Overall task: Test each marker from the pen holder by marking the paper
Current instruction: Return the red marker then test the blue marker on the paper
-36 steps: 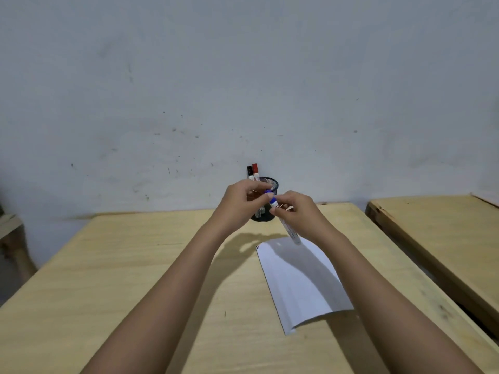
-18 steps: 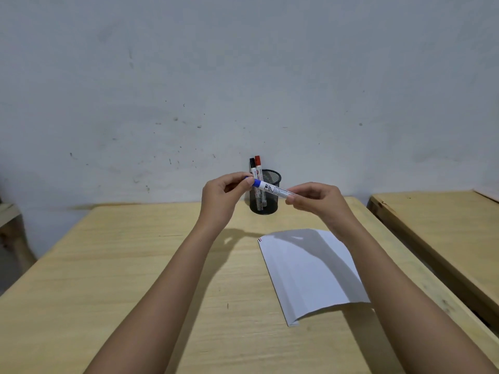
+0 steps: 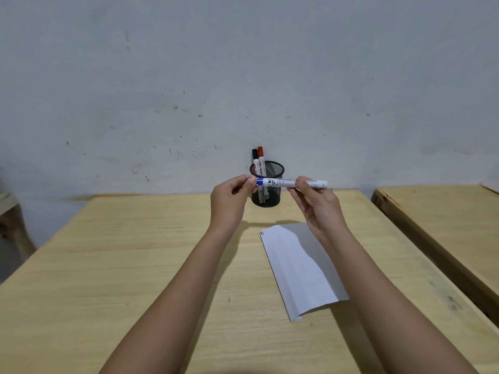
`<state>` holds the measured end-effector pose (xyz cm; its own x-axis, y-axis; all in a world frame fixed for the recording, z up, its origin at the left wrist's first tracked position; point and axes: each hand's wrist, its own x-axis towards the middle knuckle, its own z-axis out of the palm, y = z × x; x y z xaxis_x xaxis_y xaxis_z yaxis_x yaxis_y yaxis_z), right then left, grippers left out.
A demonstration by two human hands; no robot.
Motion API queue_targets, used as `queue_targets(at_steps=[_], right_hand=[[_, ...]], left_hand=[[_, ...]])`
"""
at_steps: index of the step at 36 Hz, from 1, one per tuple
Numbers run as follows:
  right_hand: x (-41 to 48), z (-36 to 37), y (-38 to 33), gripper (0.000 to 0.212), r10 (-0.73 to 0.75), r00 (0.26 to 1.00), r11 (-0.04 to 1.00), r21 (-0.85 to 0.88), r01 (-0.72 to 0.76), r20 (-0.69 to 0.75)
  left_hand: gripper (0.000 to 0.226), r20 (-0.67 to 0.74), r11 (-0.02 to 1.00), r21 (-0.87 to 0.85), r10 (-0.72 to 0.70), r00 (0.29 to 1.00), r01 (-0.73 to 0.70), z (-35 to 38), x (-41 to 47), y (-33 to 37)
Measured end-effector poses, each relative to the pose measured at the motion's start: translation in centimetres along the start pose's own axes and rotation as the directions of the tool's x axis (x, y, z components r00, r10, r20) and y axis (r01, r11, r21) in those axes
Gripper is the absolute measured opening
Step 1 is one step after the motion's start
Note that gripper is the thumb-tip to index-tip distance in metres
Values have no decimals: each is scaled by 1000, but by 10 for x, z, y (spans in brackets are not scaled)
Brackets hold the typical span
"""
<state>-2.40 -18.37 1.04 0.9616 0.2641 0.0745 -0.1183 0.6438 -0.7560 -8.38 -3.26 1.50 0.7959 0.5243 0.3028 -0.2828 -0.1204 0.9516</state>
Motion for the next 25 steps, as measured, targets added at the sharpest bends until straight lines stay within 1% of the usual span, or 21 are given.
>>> queue_targets(at_steps=[4,9,12,13,14,16,17,19,21,23,25], right_hand=[[2,0,0,4,-51,998,998,-38,52,22],[2,-2,-6,13,-109,989,991,-68,116,96],[2,-4,-10,13,-138,988,989,-37,141,70],[3,-5,-11,12,-143,989,989,-23,144,43],[3,-7,-12,10,-145,989,989,-18,145,16],[4,-10,-11,6,-134,990,990,-38,132,-37],[5,-11,-10,4,-120,991,992,-50,117,-62],[6,-14,-8,4,-82,991,996,-50,77,-107],[6,-14,-4,10,-45,990,999,-20,43,-131],[6,-14,-1,13,-14,990,1000,25,18,-137],[7,-14,3,16,6,994,998,58,1,-110]], left_hand=[[10,10,999,-28,-19,1000,19,1,3,-3],[15,-23,986,-115,-123,992,119,-4,9,-9],[12,-26,984,-93,-154,988,151,-13,12,-14],[11,-37,989,-38,-148,988,146,-16,14,-16],[10,-48,989,58,-130,990,133,-20,15,-19],[9,-48,956,277,-86,995,96,-25,16,-25],[10,-42,933,350,-77,996,87,-27,16,-29],[11,-16,900,428,-87,996,85,-30,14,-37],[12,8,864,495,-110,994,91,-32,12,-45],[12,45,815,573,-131,990,82,-34,12,-51],[12,82,767,638,-153,985,66,-36,13,-55]])
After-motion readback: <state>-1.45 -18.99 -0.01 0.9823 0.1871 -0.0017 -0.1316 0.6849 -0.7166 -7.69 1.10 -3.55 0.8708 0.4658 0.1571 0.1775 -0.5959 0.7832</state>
